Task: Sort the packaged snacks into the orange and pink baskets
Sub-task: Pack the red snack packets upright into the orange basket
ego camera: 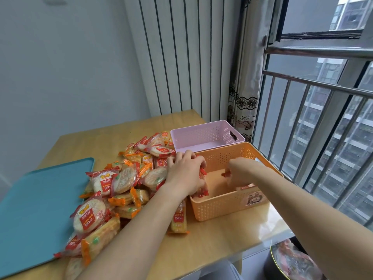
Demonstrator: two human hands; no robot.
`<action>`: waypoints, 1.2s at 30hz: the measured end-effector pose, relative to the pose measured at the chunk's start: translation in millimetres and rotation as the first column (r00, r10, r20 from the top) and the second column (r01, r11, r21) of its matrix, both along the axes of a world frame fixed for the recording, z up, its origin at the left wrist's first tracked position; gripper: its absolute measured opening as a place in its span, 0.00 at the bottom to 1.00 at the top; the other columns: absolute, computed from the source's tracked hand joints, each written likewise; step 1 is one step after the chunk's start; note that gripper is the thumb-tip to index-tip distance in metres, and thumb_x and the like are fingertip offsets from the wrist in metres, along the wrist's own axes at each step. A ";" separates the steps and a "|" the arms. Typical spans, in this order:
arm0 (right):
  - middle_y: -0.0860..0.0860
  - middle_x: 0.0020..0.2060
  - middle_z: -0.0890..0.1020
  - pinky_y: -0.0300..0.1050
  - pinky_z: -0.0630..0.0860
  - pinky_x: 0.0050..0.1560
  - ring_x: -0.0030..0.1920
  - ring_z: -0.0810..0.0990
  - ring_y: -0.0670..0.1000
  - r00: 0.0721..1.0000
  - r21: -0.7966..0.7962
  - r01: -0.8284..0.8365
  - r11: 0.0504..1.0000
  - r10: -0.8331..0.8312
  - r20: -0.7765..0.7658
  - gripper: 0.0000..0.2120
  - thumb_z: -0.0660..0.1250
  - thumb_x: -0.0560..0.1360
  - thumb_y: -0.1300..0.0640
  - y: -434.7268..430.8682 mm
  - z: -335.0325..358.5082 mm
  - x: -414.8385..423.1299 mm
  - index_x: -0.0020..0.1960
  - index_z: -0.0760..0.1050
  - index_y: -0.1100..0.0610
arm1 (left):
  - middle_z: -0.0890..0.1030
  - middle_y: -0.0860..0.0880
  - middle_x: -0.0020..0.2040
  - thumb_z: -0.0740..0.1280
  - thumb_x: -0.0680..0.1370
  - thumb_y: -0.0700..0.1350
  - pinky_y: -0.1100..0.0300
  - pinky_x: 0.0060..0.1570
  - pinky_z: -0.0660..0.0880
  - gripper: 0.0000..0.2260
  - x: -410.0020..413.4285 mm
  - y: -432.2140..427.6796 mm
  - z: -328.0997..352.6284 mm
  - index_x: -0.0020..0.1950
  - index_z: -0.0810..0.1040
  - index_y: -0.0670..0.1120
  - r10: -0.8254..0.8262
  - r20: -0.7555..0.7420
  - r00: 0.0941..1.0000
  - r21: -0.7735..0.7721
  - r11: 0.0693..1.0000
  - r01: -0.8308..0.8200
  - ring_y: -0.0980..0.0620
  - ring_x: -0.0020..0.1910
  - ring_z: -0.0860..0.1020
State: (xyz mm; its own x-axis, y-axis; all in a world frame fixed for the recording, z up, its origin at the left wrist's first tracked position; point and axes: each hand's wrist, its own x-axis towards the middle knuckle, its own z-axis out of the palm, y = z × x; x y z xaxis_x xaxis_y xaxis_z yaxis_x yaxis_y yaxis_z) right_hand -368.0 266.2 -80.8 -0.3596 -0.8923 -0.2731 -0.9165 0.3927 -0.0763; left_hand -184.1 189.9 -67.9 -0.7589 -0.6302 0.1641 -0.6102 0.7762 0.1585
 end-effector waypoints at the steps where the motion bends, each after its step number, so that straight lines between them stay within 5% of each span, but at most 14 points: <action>1: 0.48 0.46 0.82 0.40 0.79 0.41 0.44 0.81 0.49 0.999 -0.093 -0.002 0.996 0.006 0.048 0.12 0.75 0.70 0.52 -2.0 3.9 0.5 0.52 0.79 0.55 | 0.70 0.52 0.66 0.71 0.75 0.55 0.45 0.68 0.60 0.16 0.4 -0.4 -0.8 0.62 0.75 0.59 0.004 -0.010 1.000 0.003 1.000 -0.004 0.47 0.69 0.65; 6: 0.51 0.51 0.77 0.37 0.70 0.38 0.44 0.76 0.47 0.949 -0.521 0.046 0.852 0.125 0.288 0.13 0.75 0.66 0.59 -10.3 17.5 15.0 0.48 0.77 0.51 | 0.71 0.53 0.66 0.72 0.74 0.54 0.46 0.68 0.60 0.21 1.5 -2.1 -2.8 0.66 0.73 0.58 0.022 -0.047 0.999 0.046 0.999 -0.020 0.48 0.69 0.65; 11: 0.50 0.49 0.77 0.47 0.80 0.49 0.47 0.79 0.51 0.938 -0.532 -0.025 0.846 0.204 0.280 0.14 0.79 0.66 0.64 -4.0 11.7 29.6 0.44 0.79 0.49 | 0.71 0.52 0.68 0.73 0.73 0.58 0.46 0.66 0.60 0.27 0.3 -2.5 -3.3 0.69 0.70 0.56 0.030 -0.050 0.998 0.054 0.998 -0.028 0.47 0.71 0.65; 19: 0.49 0.54 0.74 0.46 0.80 0.53 0.53 0.77 0.51 0.947 -0.405 -0.079 0.911 0.195 0.255 0.16 0.77 0.66 0.66 -2.7 14.8 38.3 0.48 0.77 0.52 | 0.73 0.53 0.68 0.72 0.73 0.59 0.46 0.67 0.60 0.29 1.5 -4.2 0.3 0.71 0.67 0.55 0.013 -0.043 0.999 0.069 0.998 -0.010 0.49 0.70 0.69; 24: 0.50 0.53 0.77 0.52 0.81 0.52 0.54 0.80 0.54 0.938 -0.459 -0.021 0.888 0.177 0.299 0.13 0.75 0.69 0.63 -1.8 39.1 37.4 0.46 0.75 0.48 | 0.75 0.54 0.69 0.64 0.79 0.60 0.47 0.71 0.63 0.23 26.1 -4.6 13.8 0.73 0.69 0.55 -0.025 -0.207 0.978 0.142 0.988 0.056 0.51 0.69 0.71; 27: 0.48 0.51 0.79 0.44 0.79 0.44 0.53 0.80 0.52 0.931 -0.476 -0.040 0.878 0.206 0.302 0.12 0.71 0.71 0.64 -4.6 50.9 50.5 0.47 0.76 0.48 | 0.78 0.54 0.64 0.61 0.83 0.52 0.52 0.62 0.73 0.14 51.1 -13.7 19.5 0.67 0.75 0.53 0.045 -0.364 0.930 0.155 0.988 0.013 0.52 0.63 0.75; 32: 0.40 0.42 0.78 0.37 0.74 0.37 0.44 0.79 0.46 0.914 -0.585 -0.051 0.809 0.274 0.300 0.12 0.65 0.75 0.66 -16.7 70.1 93.5 0.46 0.77 0.49 | 0.77 0.57 0.56 0.61 0.83 0.45 0.52 0.51 0.77 0.07 104.1 -27.7 18.2 0.56 0.77 0.53 0.166 -0.416 0.894 0.063 0.986 -0.154 0.53 0.54 0.76; 36: 0.48 0.49 0.83 0.39 0.73 0.46 0.52 0.81 0.50 0.917 -0.572 -0.152 0.806 0.330 0.223 0.15 0.65 0.75 0.68 -29.0 72.6 130.4 0.55 0.81 0.54 | 0.75 0.58 0.50 0.65 0.80 0.45 0.56 0.44 0.74 0.05 146.1 -31.2 12.8 0.51 0.77 0.55 0.261 -0.442 0.858 0.072 0.964 -0.256 0.52 0.48 0.77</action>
State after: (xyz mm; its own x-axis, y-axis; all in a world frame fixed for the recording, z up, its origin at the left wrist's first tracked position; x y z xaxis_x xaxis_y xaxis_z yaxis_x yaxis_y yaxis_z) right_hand -237.6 237.2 -8.2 -0.0940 -0.9722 0.2144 -0.8721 -0.0235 -0.4887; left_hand -38.0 158.7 -55.0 -0.4172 -0.7968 0.4371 -0.6517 0.5975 0.4672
